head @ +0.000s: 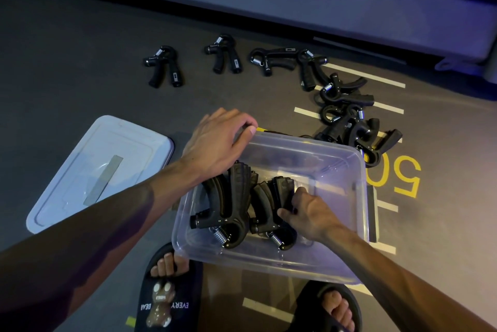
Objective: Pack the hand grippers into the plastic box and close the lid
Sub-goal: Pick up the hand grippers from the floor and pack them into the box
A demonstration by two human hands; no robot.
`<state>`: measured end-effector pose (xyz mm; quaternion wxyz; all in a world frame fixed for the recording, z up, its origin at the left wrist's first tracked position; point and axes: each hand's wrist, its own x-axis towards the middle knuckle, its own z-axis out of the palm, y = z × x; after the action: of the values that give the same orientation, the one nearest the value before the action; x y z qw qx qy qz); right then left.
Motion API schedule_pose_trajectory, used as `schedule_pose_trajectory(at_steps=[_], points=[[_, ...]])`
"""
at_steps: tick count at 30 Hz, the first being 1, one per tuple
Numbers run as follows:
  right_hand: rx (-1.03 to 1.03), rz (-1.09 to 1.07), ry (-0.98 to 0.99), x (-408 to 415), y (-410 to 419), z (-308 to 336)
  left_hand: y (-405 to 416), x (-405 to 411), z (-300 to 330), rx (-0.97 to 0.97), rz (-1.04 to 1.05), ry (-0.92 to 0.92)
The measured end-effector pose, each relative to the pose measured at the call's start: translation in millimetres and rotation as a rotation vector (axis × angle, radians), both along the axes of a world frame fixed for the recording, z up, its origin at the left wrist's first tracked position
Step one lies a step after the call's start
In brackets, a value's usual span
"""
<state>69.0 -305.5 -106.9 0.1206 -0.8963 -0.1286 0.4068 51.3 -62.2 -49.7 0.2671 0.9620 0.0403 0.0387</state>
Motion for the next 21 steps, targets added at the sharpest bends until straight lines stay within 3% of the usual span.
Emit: schedule_pose_trajectory(at_steps=[11,21], points=[[0.01,0.104,-0.053,-5.9,0.7,8.8,-1.7,0.1,0.6,0.007,0.003,0.009],[0.015,0.061,-0.04,-3.6,-1.6,4.2,-2.0,0.1,0.4,0.006,0.002,0.017]])
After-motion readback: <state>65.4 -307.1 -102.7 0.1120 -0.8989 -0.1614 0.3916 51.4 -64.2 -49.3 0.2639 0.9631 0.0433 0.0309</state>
